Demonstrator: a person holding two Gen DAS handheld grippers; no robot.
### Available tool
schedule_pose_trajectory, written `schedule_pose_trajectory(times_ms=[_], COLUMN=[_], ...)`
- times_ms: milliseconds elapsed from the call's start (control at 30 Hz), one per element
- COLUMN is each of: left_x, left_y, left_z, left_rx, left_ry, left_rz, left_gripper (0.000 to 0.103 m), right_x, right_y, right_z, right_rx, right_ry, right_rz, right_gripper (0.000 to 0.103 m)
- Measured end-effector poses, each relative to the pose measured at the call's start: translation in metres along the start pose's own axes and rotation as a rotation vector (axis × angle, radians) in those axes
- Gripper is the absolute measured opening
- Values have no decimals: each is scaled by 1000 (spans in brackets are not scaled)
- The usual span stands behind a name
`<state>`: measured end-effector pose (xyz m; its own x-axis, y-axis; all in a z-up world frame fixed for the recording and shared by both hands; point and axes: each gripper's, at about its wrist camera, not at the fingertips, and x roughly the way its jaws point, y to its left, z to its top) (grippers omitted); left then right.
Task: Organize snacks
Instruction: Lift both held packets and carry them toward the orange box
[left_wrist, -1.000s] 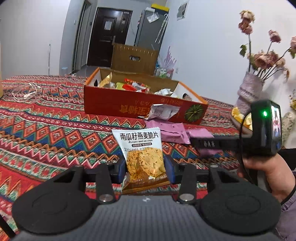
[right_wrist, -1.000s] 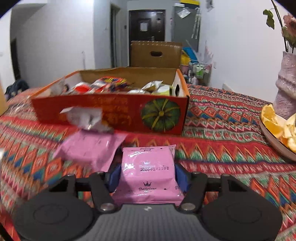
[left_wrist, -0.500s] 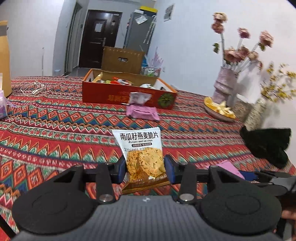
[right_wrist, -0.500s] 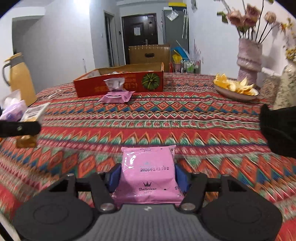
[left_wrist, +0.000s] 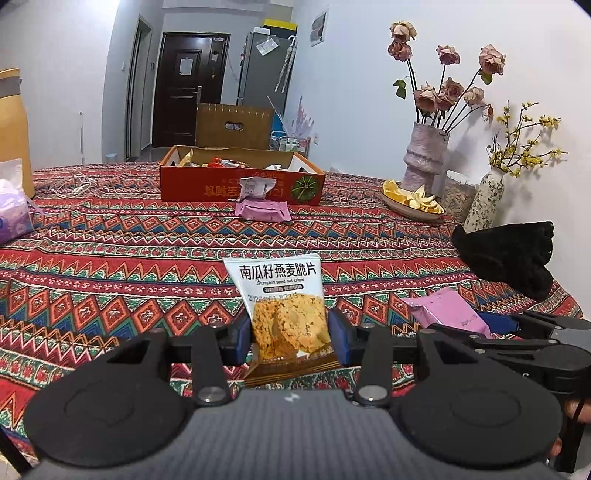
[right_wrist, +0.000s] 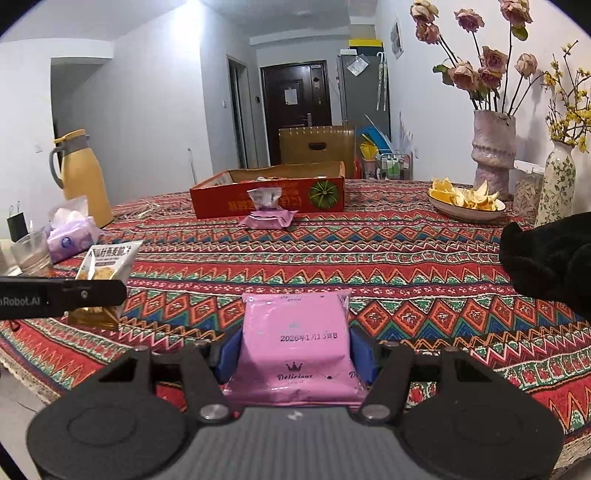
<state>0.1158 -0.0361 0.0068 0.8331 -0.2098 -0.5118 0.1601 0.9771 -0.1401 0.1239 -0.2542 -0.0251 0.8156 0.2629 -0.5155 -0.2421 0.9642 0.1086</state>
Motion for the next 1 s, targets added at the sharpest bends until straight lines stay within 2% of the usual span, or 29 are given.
schedule_pose_trajectory(times_ms=[300,467,700,1000], left_x=[5,17,43,85], left_y=[1,8,27,56], left_z=[5,21,58,128], left_rx=[4,12,13,63], left_ry=[-4,-17,-51,-133], left_rz=[10,8,21,46], left_gripper=[43,43,43,43], right_x=[6,21,53,96], right_y=[-2,-7,-13,-21], right_z=[5,18,50,116], right_rx=[-2,-7,-43,-120], right_ry=[-2,-10,-21,-83], right_rz=[5,-1,-1,27], right_gripper=[61,61,61,61])
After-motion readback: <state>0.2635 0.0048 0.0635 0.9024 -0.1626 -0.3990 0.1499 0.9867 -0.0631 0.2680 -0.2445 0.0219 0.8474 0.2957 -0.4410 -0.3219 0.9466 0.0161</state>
